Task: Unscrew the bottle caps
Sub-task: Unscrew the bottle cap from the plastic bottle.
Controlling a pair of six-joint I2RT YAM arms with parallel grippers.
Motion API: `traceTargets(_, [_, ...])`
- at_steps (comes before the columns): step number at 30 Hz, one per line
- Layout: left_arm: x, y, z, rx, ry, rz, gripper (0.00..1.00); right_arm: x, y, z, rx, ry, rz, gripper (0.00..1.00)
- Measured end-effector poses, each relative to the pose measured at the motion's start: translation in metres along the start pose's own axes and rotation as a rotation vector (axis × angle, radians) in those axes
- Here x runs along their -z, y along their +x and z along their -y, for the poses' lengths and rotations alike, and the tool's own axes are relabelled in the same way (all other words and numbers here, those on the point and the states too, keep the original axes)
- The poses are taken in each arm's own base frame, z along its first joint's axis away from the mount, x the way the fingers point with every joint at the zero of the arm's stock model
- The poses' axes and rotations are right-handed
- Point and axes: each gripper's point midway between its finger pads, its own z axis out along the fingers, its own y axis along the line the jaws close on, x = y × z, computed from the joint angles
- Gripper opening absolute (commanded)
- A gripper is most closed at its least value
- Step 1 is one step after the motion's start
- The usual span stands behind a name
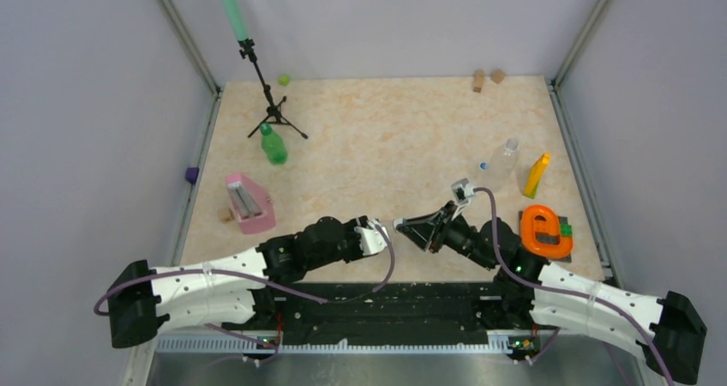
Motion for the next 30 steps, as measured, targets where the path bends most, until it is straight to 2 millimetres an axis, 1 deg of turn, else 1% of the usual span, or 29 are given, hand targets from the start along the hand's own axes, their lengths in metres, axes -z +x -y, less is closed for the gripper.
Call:
traceTargets(6, [0.007, -0.001, 0.004, 0.002, 0.045, 0.012, 0.0, 0.002, 0.006, -0.008, 0.163, -0.086, -0.038, 0.0])
traceTargets(15, [0.021, -0.003, 0.017, 0.113, 0.256, 0.084, 0.0, 0.006, 0.014, -0.027, 0.482, -0.285, -0.055, 0.0])
traceTargets(19, [0.025, -0.003, 0.024, 0.137, 0.323, 0.1, 0.0, 0.008, 0.017, -0.032, 0.593, -0.346, -0.062, 0.0])
traceTargets(20, [0.026, -0.003, 0.025, 0.141, 0.333, 0.104, 0.0, 0.008, 0.017, -0.033, 0.618, -0.358, -0.062, 0.05])
traceTargets(22, [0.026, -0.003, 0.026, 0.145, 0.342, 0.103, 0.0, 0.008, 0.017, -0.033, 0.649, -0.368, -0.061, 0.23])
traceTargets(23, [0.026, -0.001, 0.027, 0.148, 0.346, 0.097, 0.0, 0.007, 0.018, -0.033, 0.656, -0.368, -0.063, 0.35])
traceTargets(24, [0.025, 0.0, 0.027, 0.151, 0.345, 0.09, 0.0, 0.007, 0.018, -0.031, 0.654, -0.36, -0.065, 0.51])
traceTargets(25, [0.024, 0.002, 0.026, 0.152, 0.34, 0.084, 0.0, 0.006, 0.018, -0.029, 0.641, -0.344, -0.066, 0.63])
traceTargets(26, [0.022, 0.003, 0.024, 0.154, 0.327, 0.075, 0.0, 0.005, 0.017, -0.026, 0.62, -0.319, -0.061, 0.7])
traceTargets(28, [0.018, 0.007, 0.012, 0.159, 0.262, 0.056, 0.0, 0.004, 0.019, -0.015, 0.547, -0.251, -0.061, 0.77])
traceTargets(30, [0.014, 0.01, -0.001, 0.157, 0.198, 0.044, 0.0, 0.005, 0.027, -0.001, 0.459, -0.188, -0.066, 0.78])
